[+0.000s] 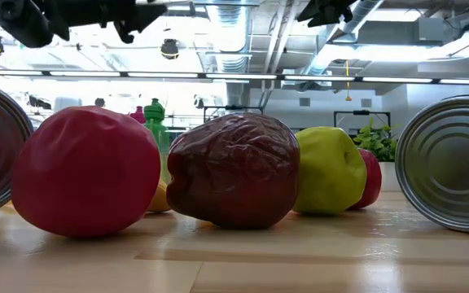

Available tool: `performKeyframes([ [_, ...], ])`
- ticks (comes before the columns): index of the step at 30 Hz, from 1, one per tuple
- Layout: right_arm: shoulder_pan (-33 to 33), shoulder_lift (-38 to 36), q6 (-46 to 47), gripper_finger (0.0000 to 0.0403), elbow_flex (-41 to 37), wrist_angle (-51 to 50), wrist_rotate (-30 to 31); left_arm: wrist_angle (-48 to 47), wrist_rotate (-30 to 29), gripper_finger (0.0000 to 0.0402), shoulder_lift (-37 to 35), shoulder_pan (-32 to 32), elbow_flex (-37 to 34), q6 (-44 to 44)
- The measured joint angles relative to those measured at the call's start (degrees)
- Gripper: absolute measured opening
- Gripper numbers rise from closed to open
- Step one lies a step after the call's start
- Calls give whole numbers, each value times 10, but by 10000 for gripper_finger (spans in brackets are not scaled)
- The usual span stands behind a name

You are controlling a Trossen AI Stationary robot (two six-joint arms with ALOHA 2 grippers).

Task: Pick & Place Food Item
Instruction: Put the blue tuna can into the transparent bin

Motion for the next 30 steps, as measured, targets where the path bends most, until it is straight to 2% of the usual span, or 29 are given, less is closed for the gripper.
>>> performKeyframes([
  [8, 0, 0, 0, 260, 0, 0, 0, -12, -1, 196, 0, -31, 17, -6],
  [13, 0, 0, 0, 260, 0, 0, 0, -12, -1, 177, 0, -50, 22, -72],
  [30, 12, 1, -19, 260, 0, -12, 0, -42, -1, 126, 4, -164, 23, -193],
])
